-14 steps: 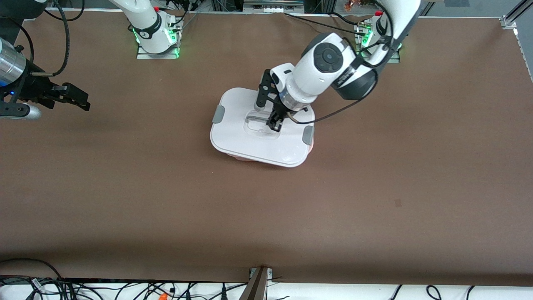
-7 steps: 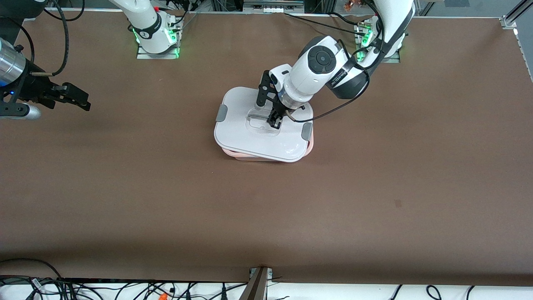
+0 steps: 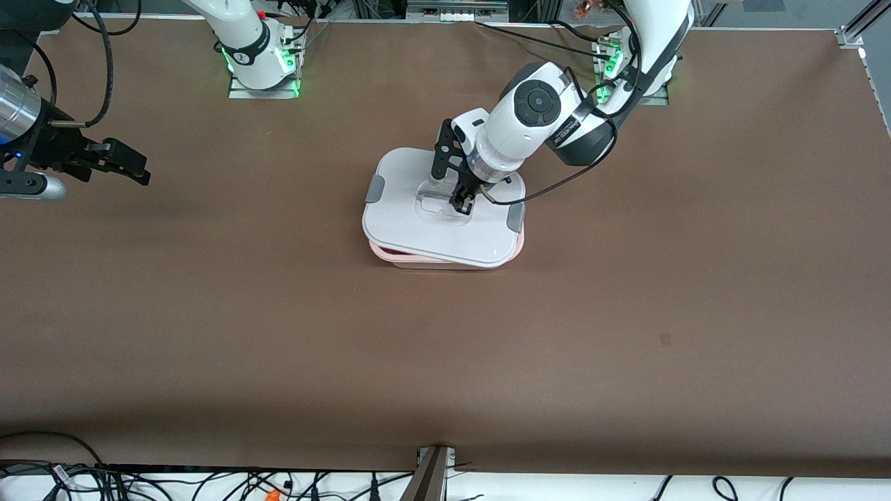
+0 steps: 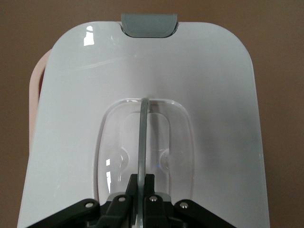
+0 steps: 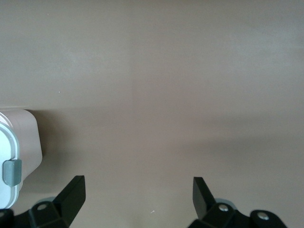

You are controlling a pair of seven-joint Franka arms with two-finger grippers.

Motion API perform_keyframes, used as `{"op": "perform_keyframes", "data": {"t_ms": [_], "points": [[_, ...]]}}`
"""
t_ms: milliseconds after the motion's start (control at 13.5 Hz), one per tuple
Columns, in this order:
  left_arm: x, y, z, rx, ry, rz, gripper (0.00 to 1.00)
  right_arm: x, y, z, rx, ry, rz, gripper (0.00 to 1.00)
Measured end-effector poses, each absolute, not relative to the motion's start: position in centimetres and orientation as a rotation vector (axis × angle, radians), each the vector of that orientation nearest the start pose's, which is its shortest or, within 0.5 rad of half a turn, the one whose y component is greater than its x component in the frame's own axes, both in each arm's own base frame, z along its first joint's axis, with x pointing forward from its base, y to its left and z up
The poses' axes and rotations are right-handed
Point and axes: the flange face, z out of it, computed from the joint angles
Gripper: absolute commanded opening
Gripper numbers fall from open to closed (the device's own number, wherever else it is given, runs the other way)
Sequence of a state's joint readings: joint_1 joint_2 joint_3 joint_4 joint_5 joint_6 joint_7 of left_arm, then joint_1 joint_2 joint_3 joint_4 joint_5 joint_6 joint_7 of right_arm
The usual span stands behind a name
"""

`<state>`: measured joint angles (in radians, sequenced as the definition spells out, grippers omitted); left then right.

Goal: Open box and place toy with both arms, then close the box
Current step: 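Lower the lid onto the box rim with the left gripper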

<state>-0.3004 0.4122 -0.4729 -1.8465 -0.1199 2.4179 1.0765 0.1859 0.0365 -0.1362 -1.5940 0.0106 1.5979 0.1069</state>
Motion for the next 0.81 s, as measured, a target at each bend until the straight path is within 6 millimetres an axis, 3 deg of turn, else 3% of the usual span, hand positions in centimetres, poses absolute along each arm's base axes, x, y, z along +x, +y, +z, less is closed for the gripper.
{"op": "perform_keyframes", "data": {"t_ms": [295,812], "points": [[49.14,-43.14,34.30,-2.270,2.472,-0.386,0.00,56.57,3.12,59.56,-3.136,0.089,0.051,1.00],[48.67,-43.44,34.17,-2.380,2.386,-0.361,0.00,56.57,3.13,59.57,-3.135,0.089,0.051,1.00]]}}
